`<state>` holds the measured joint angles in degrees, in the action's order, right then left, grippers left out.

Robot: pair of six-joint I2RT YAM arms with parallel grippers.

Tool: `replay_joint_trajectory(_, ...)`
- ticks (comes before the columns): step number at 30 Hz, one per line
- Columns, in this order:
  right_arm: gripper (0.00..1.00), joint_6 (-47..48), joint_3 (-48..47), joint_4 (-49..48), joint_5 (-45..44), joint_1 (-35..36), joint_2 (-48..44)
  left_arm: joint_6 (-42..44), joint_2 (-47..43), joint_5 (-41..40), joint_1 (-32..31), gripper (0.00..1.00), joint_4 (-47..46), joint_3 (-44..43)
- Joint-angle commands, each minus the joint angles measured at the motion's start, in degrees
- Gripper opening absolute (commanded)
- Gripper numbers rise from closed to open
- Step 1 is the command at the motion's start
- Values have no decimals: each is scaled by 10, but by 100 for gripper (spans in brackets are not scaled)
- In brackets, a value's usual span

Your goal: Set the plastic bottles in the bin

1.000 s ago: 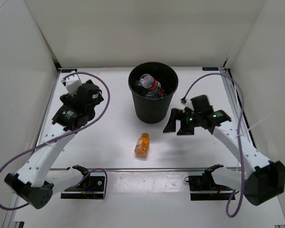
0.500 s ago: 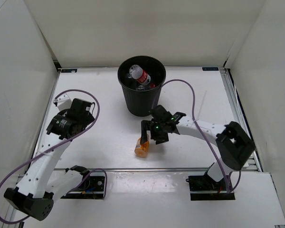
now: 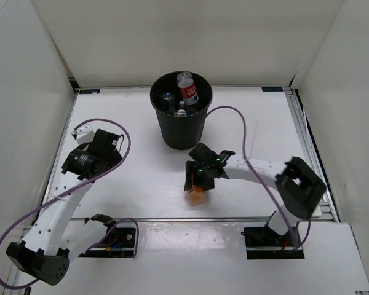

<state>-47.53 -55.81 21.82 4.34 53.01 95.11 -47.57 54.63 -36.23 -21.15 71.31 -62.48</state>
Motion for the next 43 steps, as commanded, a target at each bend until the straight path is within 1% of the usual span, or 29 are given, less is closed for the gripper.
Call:
replay_joint_trajectory(1,52,21,4,119,-70,2,-136,-10,-3,2,2,100,-23,-5)
replay_joint_trajectory(3,48,44,-52,174,-100,2,-184,-24,2,2,2,100,-40,-5)
replay_joint_trajectory(5,46,66,-117,245,-137,-23,-231,-35,10,7,2,100,-48,2)
replay_joint_trajectory(6,48,94,-196,258,-147,-34,-237,-47,10,13,2,100,-54,9)
replay_joint_trajectory(7,48,111,-239,267,-147,-65,-232,-47,15,21,2,100,-54,14)
replay_joint_trajectory(8,49,129,-282,267,-147,-83,-222,-54,21,21,2,100,-63,23)
replay_joint_trajectory(10,49,167,-373,267,-128,-120,-156,-60,26,29,2,100,-69,31)
replay_joint_trajectory(11,49,175,-471,274,-120,-153,-128,-60,31,36,2,100,-69,31)
replay_joint_trajectory(12,49,183,-522,274,-113,-166,-66,-65,31,41,2,100,-69,31)
replay_joint_trajectory(14,49,196,-627,281,-88,-195,0,-65,37,41,2,100,-69,31)
replay_joint_trajectory(15,52,204,-725,281,-79,-201,62,-60,43,41,2,100,-69,31)
replay_joint_trajectory(18,78,204,-813,275,-39,-208,141,-45,43,41,2,100,-69,18)
replay_joint_trajectory(19,93,204,-813,267,-26,-214,150,-40,43,41,2,100,-69,18)
replay_joint_trajectory(20,100,204,-801,260,-13,-214,156,-40,43,35,2,100,-69,12)
replay_joint_trajectory(23,100,198,-787,287,-3,-219,153,-28,43,35,8,100,-74,6)
replay_joint_trajectory(24,100,191,-760,292,-17,-219,117,-28,48,30,8,100,-74,1)
replay_joint_trajectory(25,100,185,-759,292,-32,-219,117,-28,48,30,8,100,-74,1)
replay_joint_trajectory(26,100,175,-713,292,-45,-227,69,-28,48,30,8,100,-74,1)
replay_joint_trajectory(28,100,148,-676,313,-59,-255,23,-28,48,16,14,100,-79,-4)
replay_joint_trajectory(29,100,129,-669,330,-43,-270,-6,-28,48,16,14,100,-79,-5)
replay_joint_trajectory(32,100,123,-674,435,6,-337,-19,-28,48,11,14,100,-85,-5)
replay_joint_trajectory(34,100,143,-629,486,52,-378,-36,-28,48,3,14,100,-86,1)
replay_joint_trajectory(35,100,160,-568,496,32,-385,-65,-37,48,-21,14,100,-86,8)
replay_joint_trajectory(36,100,165,-567,496,31,-390,-65,-46,48,-40,14,100,-79,8)
replay_joint_trajectory(37,100,172,-509,496,21,-396,-101,-62,48,-64,14,100,-68,16)
replay_joint_trajectory(38,100,172,-483,485,21,-402,-119,-92,48,-89,14,100,-57,23)
replay_joint_trajectory(41,100,192,-433,461,1,-428,-190,-130,43,-197,14,100,-35,33)
replay_joint_trajectory(42,100,199,-432,454,1,-435,-213,-130,43,-222,14,100,-30,39)
replay_joint_trajectory(43,100,199,-432,454,1,-450,-219,-142,43,-275,14,100,-30,48)
